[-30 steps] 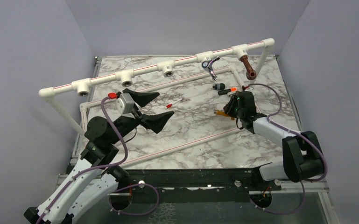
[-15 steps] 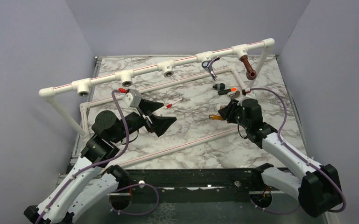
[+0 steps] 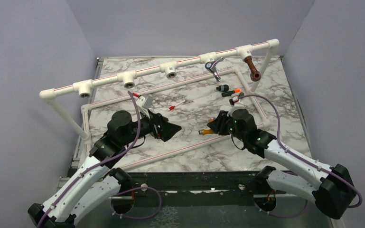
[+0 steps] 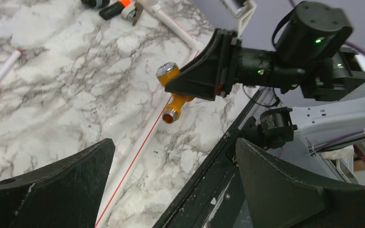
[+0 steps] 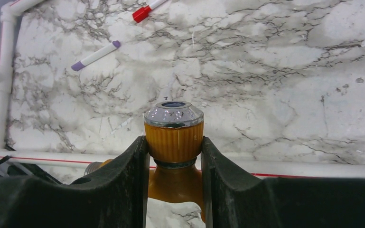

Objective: Install the water faucets

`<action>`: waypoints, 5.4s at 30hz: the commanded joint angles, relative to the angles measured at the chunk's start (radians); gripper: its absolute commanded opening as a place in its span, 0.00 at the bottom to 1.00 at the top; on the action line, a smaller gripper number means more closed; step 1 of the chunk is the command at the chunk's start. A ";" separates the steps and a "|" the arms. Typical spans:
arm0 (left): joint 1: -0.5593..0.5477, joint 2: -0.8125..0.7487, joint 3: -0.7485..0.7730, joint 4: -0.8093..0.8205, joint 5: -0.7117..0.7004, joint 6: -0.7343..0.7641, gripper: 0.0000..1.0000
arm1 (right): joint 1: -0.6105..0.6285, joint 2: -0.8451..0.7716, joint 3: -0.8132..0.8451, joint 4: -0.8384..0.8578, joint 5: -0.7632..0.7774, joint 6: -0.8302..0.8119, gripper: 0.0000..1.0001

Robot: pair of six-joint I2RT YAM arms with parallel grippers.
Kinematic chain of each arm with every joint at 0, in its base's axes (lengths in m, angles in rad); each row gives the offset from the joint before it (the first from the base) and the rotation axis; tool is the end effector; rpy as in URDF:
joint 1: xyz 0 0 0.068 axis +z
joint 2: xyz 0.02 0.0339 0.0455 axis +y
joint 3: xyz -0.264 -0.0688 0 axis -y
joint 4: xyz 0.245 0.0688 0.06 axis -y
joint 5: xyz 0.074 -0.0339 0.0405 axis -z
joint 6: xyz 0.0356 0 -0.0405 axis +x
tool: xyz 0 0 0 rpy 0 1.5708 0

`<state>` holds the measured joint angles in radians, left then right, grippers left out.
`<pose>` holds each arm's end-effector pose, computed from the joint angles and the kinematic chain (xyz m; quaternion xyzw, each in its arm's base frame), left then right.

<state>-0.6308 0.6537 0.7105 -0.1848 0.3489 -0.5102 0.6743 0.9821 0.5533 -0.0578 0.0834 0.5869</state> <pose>0.1206 -0.1031 0.3341 0.1590 0.7312 -0.4609 0.4770 0.1721 0.1338 0.2346 -0.0159 0.8560 0.2751 0.4374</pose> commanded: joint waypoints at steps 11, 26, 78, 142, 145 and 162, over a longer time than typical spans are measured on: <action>-0.003 0.054 -0.126 -0.044 -0.009 -0.165 0.96 | 0.225 0.165 0.197 0.038 0.174 0.070 0.00; -0.003 0.075 -0.219 0.056 -0.011 -0.290 0.84 | 0.332 0.288 0.308 0.119 0.171 0.100 0.01; -0.003 0.038 -0.286 0.286 0.125 -0.405 0.00 | 0.393 0.212 0.209 0.206 0.192 0.157 0.34; -0.003 -0.106 -0.200 0.533 0.442 -0.322 0.00 | 0.392 -0.128 0.081 0.556 -0.474 0.080 0.51; -0.003 -0.106 -0.208 0.533 0.434 -0.325 0.00 | 0.392 -0.123 0.084 0.553 -0.471 0.079 0.48; -0.003 -0.102 -0.210 0.530 0.443 -0.325 0.00 | 0.392 -0.150 0.068 0.559 -0.430 0.080 0.42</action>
<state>-0.6327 0.5556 0.4953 0.3061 0.7956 -0.8474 1.0611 0.8665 0.6029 0.4557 -0.3637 0.6724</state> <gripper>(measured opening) 0.335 0.413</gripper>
